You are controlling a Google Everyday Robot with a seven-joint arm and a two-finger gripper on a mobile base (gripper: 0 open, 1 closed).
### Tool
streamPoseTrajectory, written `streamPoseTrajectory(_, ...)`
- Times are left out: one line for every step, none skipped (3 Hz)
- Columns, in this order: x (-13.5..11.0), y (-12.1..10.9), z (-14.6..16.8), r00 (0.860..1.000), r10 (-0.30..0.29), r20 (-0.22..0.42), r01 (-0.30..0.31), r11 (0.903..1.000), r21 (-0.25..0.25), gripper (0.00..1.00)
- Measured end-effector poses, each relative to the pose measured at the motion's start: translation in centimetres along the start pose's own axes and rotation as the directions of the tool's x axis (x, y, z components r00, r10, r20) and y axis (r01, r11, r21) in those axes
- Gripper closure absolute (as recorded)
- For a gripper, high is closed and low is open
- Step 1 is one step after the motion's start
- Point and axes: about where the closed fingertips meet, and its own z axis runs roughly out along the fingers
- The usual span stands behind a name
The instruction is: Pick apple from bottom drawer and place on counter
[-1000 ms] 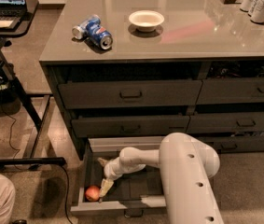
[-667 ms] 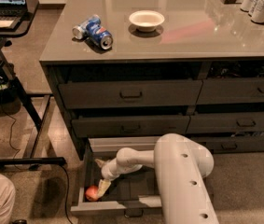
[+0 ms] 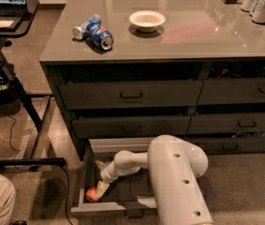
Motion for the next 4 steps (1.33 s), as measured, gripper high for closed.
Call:
streamPoseTrajectory(0.8, -0.1, 0.6, 0.998, 0.057, -0.014, -0.057, 0.9984, 0.006, 0.0)
streamPoseTrajectory(0.8, 0.3, 1.0, 0.996, 0.093, -0.002, -0.093, 0.9956, -0.014, 0.0)
streamPoseTrajectory(0.5, 0.8, 1.5, 0.992, 0.122, 0.022, -0.12, 0.991, -0.058, 0.0)
streamPoseTrajectory(0.3, 1.5, 2.5, 0.988, 0.149, 0.041, -0.145, 0.9858, -0.084, 0.0)
